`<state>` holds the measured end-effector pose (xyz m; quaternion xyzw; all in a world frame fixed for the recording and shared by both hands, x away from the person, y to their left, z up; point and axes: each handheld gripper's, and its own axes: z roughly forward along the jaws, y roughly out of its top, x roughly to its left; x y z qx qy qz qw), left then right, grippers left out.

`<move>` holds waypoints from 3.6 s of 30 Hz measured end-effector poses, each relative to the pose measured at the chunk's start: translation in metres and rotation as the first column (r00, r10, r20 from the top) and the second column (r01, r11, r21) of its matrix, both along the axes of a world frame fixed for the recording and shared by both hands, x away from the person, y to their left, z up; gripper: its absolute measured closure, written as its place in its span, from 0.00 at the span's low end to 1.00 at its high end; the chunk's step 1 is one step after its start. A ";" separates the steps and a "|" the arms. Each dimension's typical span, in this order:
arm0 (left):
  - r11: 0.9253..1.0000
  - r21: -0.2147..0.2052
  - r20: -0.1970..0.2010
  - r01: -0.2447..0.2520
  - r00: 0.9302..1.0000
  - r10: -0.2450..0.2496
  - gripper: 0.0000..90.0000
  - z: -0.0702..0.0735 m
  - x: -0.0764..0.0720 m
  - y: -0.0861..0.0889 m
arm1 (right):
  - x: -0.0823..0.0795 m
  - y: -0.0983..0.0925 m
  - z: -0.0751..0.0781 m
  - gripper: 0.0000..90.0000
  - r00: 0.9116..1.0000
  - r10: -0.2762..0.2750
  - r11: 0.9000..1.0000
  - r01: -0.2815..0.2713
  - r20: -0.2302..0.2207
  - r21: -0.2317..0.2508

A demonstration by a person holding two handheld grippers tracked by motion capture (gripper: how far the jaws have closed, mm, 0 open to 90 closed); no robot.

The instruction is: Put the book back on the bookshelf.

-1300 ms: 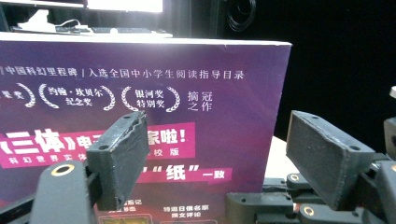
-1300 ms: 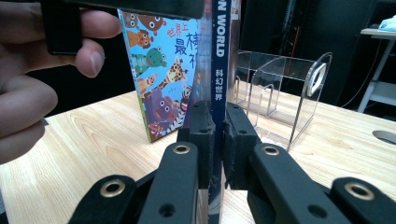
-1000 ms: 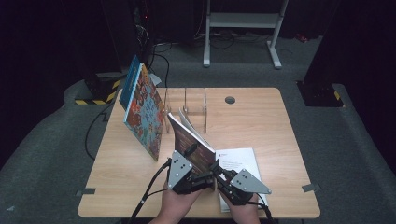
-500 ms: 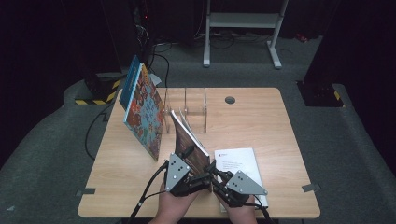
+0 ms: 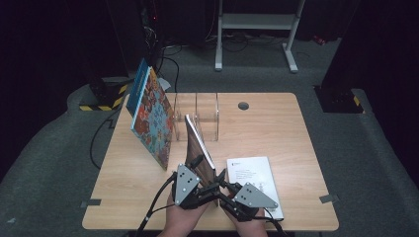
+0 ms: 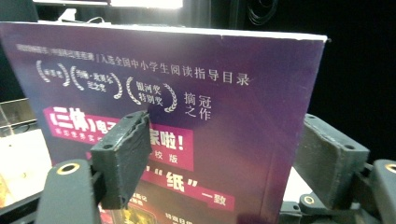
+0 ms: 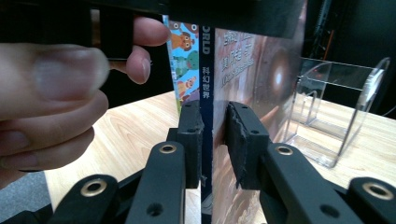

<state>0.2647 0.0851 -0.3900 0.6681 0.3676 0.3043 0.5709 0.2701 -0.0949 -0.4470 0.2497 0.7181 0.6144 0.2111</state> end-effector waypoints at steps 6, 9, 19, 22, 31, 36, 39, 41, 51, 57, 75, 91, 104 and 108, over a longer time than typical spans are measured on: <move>1.000 0.006 0.016 -0.016 1.000 0.016 0.34 -0.002 -0.003 0.003 | -0.001 0.003 0.000 0.82 1.000 0.013 1.000 -0.013 -0.006 0.003; 1.000 0.014 0.019 -0.021 1.000 0.021 0.34 -0.003 -0.004 0.002 | -0.002 0.005 -0.001 0.81 1.000 0.014 1.000 -0.014 -0.008 0.003; 1.000 0.001 0.018 -0.023 1.000 0.023 0.42 -0.005 -0.008 0.006 | -0.004 0.009 -0.002 0.78 1.000 0.028 1.000 -0.028 -0.004 0.002; 1.000 0.004 0.023 -0.028 0.999 0.028 0.40 -0.006 -0.010 0.005 | -0.004 0.009 -0.002 0.78 1.000 0.031 1.000 -0.031 -0.001 0.001; 1.000 -0.003 0.017 -0.017 1.000 0.017 0.49 -0.006 -0.012 0.008 | -0.005 0.010 -0.002 0.75 0.999 0.037 0.999 -0.037 -0.006 -0.001; 1.000 -0.001 0.022 -0.020 1.000 0.020 0.53 -0.007 -0.014 0.009 | -0.005 0.011 -0.002 0.75 0.999 0.042 0.999 -0.042 -0.001 -0.008; 1.000 0.000 0.024 -0.023 0.999 0.023 0.55 -0.007 -0.016 0.010 | -0.005 0.012 -0.002 0.74 0.999 0.046 0.999 -0.046 -0.003 -0.009; 1.000 -0.004 0.024 -0.024 0.999 0.024 0.57 -0.007 -0.017 0.011 | -0.005 0.013 -0.002 0.74 0.999 0.046 0.999 -0.046 -0.008 -0.010; 0.998 -0.009 0.068 -0.066 0.995 0.066 0.79 -0.009 -0.024 0.015 | -0.005 0.016 -0.002 0.71 0.998 0.065 0.998 -0.065 -0.020 -0.025; 0.991 -0.022 0.075 -0.132 0.988 0.133 0.93 -0.010 -0.018 0.029 | -0.005 0.014 -0.003 0.71 0.998 0.061 0.997 -0.062 -0.027 -0.040; 0.998 -0.049 0.066 -0.041 0.997 0.045 0.93 -0.010 -0.005 0.060 | 0.013 -0.018 -0.005 0.68 0.998 -0.040 0.998 0.037 -0.043 -0.058; 1.000 -0.012 0.054 0.016 0.998 -0.015 0.92 -0.009 -0.010 0.087 | 0.023 -0.098 -0.030 0.68 0.954 -0.293 0.953 0.286 -0.063 -0.102; 0.999 0.013 0.053 0.035 0.998 -0.035 0.86 -0.008 -0.010 0.089 | 0.025 -0.098 -0.031 0.68 0.955 -0.292 0.953 0.286 -0.058 -0.104; 1.000 0.010 0.020 0.022 1.000 -0.022 0.79 -0.008 0.001 0.083 | 0.025 -0.097 -0.032 0.68 0.955 -0.289 0.953 0.281 -0.060 -0.109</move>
